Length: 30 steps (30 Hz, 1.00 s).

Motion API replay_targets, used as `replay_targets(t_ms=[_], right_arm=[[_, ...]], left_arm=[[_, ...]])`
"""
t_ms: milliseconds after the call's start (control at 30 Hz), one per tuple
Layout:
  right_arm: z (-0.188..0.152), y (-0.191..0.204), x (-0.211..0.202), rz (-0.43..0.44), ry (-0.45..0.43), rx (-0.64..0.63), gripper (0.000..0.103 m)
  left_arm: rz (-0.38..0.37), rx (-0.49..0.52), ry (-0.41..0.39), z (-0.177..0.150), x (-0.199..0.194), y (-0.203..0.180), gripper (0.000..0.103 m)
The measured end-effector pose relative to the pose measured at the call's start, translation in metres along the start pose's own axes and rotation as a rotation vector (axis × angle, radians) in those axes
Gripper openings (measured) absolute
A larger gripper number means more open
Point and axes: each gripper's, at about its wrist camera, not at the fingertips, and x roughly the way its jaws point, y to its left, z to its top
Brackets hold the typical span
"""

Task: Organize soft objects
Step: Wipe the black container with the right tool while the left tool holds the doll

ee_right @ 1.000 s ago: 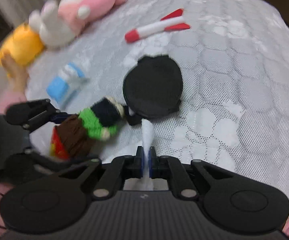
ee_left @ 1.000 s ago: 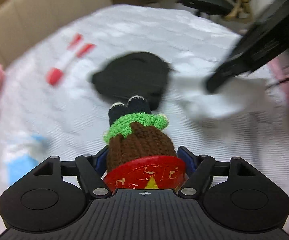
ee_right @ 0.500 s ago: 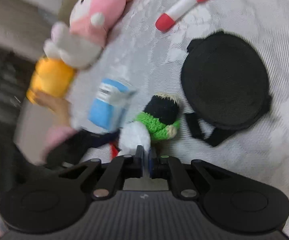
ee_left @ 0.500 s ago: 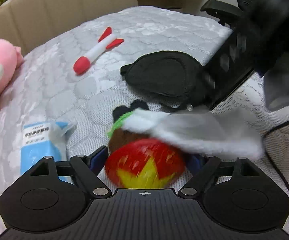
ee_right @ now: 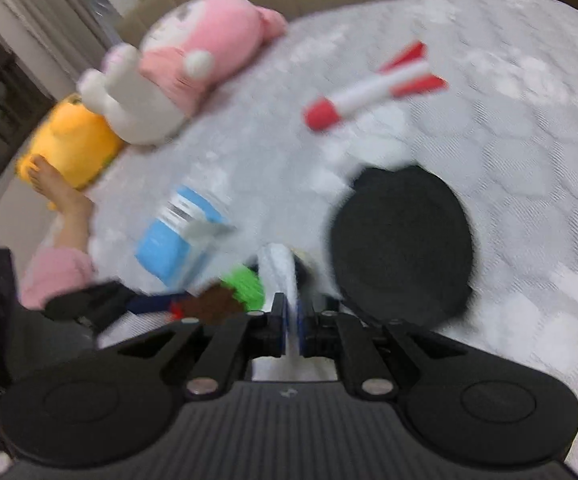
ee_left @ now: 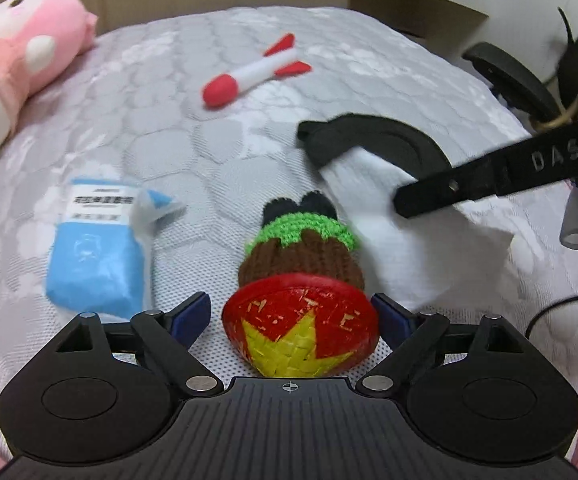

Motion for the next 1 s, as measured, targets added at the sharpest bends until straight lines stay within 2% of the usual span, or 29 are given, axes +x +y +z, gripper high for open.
replay_targets(t_ms=[100, 167, 267, 433, 567, 633, 733, 767, 800, 833, 1000], right_arm=[[0.007, 0.004, 0.016, 0.091, 0.03, 0.041, 0.006], [0.007, 0.005, 0.027, 0.068, 0.058, 0.047, 0.006], [-0.002, 0.007, 0.026, -0.008, 0.054, -0.017, 0.006], [-0.016, -0.015, 0.009, -0.13, 0.074, -0.03, 0.006], [-0.026, -0.031, -0.014, -0.136, 0.053, -0.007, 0.006], [-0.029, -0.036, -0.027, -0.107, 0.033, 0.024, 0.006], [-0.031, -0.041, -0.044, -0.07, -0.004, 0.067, 0.006], [-0.032, -0.042, -0.05, -0.06, -0.016, 0.078, 0.006], [-0.033, -0.043, -0.054, -0.05, -0.027, 0.085, 0.006], [-0.033, -0.045, -0.058, -0.046, -0.032, 0.092, 0.006], [-0.03, -0.052, -0.064, -0.05, -0.042, 0.105, 0.006]], left_arm=[[0.008, -0.028, -0.004, 0.0, -0.007, 0.006, 0.091], [0.011, -0.044, -0.007, 0.0, -0.012, 0.01, 0.091], [0.004, -0.061, -0.02, -0.001, -0.024, 0.017, 0.091], [-0.069, -0.08, -0.023, 0.002, -0.037, 0.024, 0.093], [-0.098, -0.086, 0.011, 0.013, -0.025, 0.018, 0.093], [-0.073, -0.052, 0.063, 0.019, -0.004, 0.009, 0.094], [0.003, -0.002, 0.132, 0.023, 0.026, -0.003, 0.093], [0.02, -0.003, 0.135, 0.023, 0.031, -0.005, 0.089], [0.043, -0.006, 0.133, 0.023, 0.034, -0.008, 0.076], [0.058, -0.007, 0.13, 0.023, 0.036, -0.009, 0.076], [0.035, -0.022, 0.11, 0.029, 0.03, -0.005, 0.075]])
